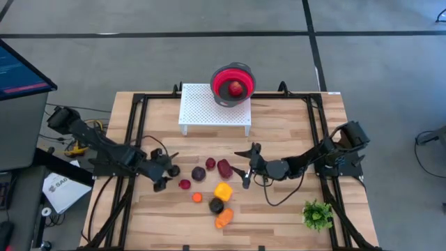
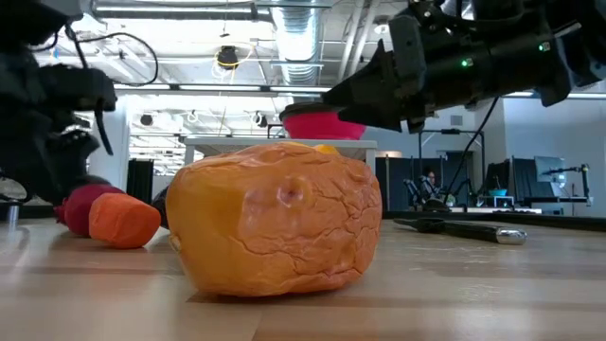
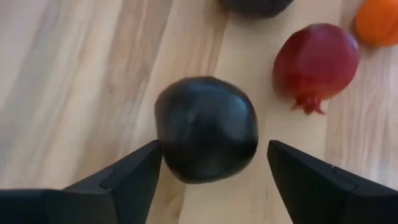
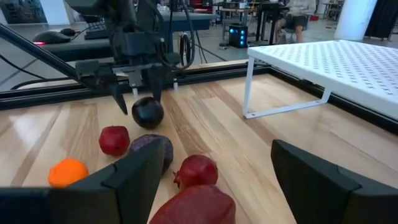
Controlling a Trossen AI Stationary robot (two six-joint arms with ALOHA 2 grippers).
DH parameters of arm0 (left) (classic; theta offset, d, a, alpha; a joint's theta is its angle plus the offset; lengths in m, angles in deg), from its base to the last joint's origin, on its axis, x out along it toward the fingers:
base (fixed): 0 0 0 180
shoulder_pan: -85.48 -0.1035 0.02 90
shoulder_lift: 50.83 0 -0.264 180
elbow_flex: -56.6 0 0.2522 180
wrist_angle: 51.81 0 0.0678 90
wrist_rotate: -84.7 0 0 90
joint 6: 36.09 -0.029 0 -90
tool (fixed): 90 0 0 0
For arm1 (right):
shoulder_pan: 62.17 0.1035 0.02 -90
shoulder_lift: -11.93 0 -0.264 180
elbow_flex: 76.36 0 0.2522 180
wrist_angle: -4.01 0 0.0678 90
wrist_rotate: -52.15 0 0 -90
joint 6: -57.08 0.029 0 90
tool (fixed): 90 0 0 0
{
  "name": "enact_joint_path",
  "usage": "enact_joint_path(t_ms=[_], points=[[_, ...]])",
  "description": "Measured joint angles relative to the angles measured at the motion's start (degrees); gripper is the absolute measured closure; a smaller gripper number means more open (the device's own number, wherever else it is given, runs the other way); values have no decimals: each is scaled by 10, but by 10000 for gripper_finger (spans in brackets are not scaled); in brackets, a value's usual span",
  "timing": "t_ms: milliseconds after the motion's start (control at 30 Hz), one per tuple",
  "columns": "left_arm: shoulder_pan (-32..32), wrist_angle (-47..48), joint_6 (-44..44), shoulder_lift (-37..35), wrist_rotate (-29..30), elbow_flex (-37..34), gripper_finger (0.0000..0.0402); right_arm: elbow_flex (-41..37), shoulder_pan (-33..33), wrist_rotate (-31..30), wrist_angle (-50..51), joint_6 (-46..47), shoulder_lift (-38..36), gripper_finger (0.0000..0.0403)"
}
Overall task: Pick & Place Fruit
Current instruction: Put the left black plum into the strainer bowl on the shelf
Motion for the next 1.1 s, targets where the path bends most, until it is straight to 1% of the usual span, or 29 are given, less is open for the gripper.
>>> enact_joint_path(t_ms=[100,333,533,733,833,967,1100], points=[[2,-75,4,0,17,-34,114,0,0,0,-2,-5,-2,113],[2,-227,2,0,102,-91,127,0,-1,0,-1,-8,-2,113],[2,-358,-1,12,149,-145,126,0,-1,0,-1,-8,-2,113],[1,-440,-2,60,186,-159,125,0,-1,0,-1,-8,-2,113],[1,-478,-5,96,190,-159,125,0,-1,0,-1,-8,-2,113],[1,-556,-47,150,190,-159,123,0,-1,0,-1,-8,-2,113],[-4,-638,-95,194,189,-159,103,0,-1,0,-1,-8,-2,113]])
